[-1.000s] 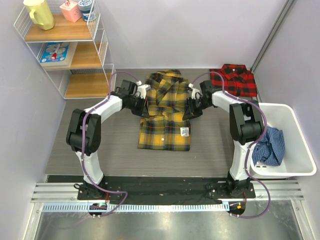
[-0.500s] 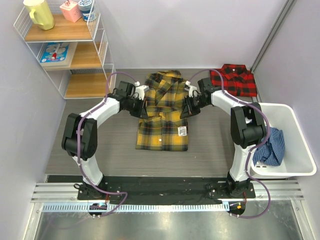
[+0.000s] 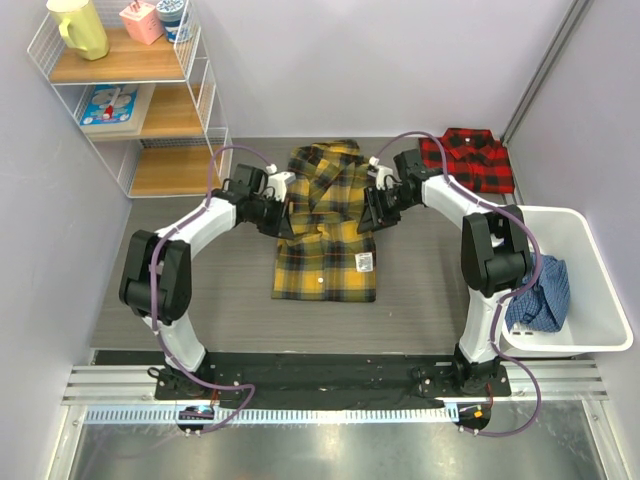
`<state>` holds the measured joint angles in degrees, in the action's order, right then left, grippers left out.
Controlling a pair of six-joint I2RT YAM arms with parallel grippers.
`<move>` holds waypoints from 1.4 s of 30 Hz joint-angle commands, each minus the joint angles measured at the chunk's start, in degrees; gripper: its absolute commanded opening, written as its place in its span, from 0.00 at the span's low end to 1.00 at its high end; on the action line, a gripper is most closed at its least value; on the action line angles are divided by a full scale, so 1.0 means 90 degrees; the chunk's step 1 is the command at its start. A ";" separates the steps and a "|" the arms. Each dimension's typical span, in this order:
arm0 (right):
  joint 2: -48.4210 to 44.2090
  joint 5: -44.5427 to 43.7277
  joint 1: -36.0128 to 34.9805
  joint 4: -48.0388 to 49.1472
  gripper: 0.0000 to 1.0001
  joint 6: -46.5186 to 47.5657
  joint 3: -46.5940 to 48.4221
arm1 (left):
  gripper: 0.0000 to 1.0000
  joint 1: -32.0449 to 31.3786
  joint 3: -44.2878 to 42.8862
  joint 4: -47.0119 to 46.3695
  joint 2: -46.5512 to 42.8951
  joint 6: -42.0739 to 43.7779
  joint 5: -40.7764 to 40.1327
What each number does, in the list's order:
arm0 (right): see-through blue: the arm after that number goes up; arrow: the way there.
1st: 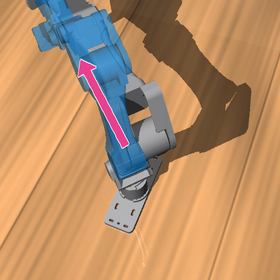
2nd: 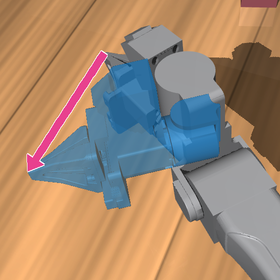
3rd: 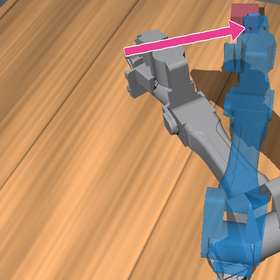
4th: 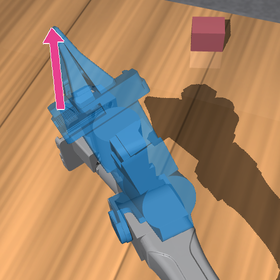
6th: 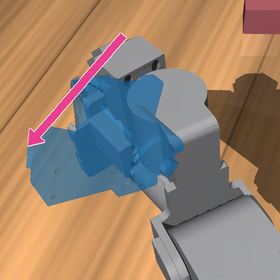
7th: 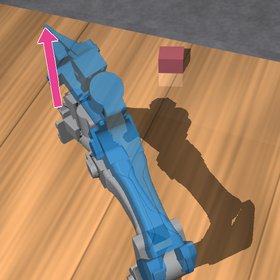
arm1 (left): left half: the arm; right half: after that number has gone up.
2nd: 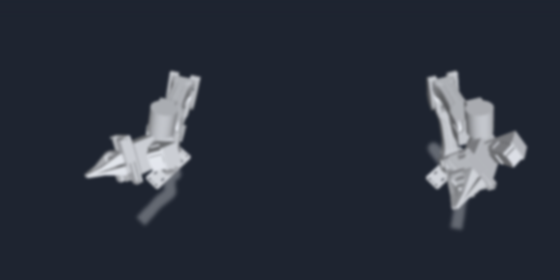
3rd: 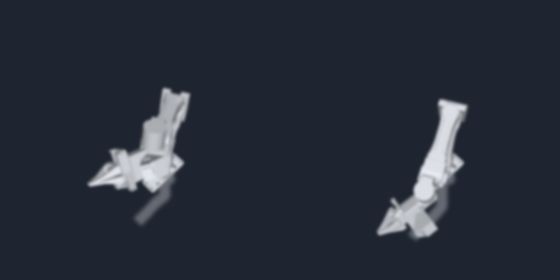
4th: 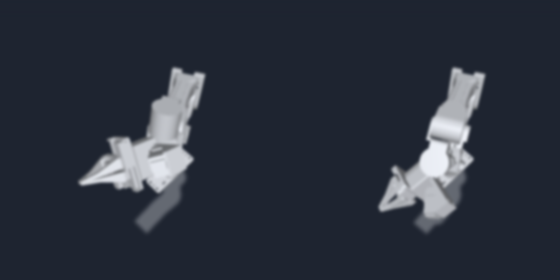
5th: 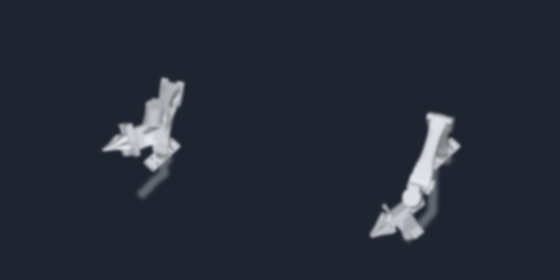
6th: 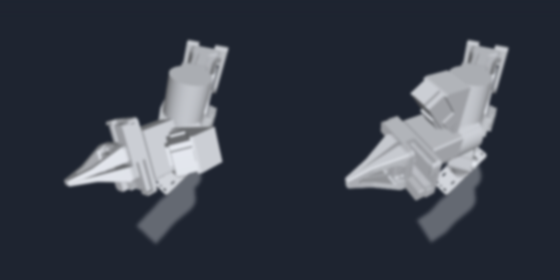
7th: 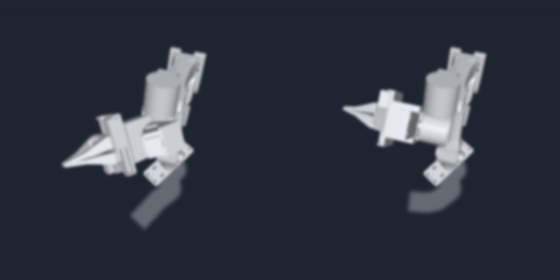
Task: Fold and stack the long sleeve shirts
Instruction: Fold the shirt
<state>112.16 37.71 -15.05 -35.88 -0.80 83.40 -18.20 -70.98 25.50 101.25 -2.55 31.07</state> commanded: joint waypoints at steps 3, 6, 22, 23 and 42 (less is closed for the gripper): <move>-0.0372 -0.0723 -0.0037 -0.0486 0.43 0.0411 0.0168 | 0.00 0.0039 -0.0141 -0.0108 0.0068 -0.0020 0.0073; -0.0431 -0.0559 -0.0027 -0.0457 0.43 0.0450 -0.0027 | 0.00 0.0039 -0.0111 -0.0108 0.0068 -0.0020 0.0073; -0.0227 0.0282 -0.0017 0.0412 0.01 0.0215 -0.0057 | 0.00 0.0225 -0.0111 0.0058 -0.0313 0.0175 0.0073; -0.0177 0.0205 -0.0017 0.0432 0.01 0.0264 -0.0057 | 0.00 0.0215 -0.0102 0.0038 -0.0284 0.0205 0.0025; 0.1113 -0.1270 0.0129 0.0608 0.03 0.0430 0.0040 | 0.11 0.0430 -0.1068 0.0438 0.1680 0.0390 -0.0347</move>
<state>120.88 34.79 -14.33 -31.46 1.34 83.31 -14.76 -78.59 27.27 115.63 0.30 29.06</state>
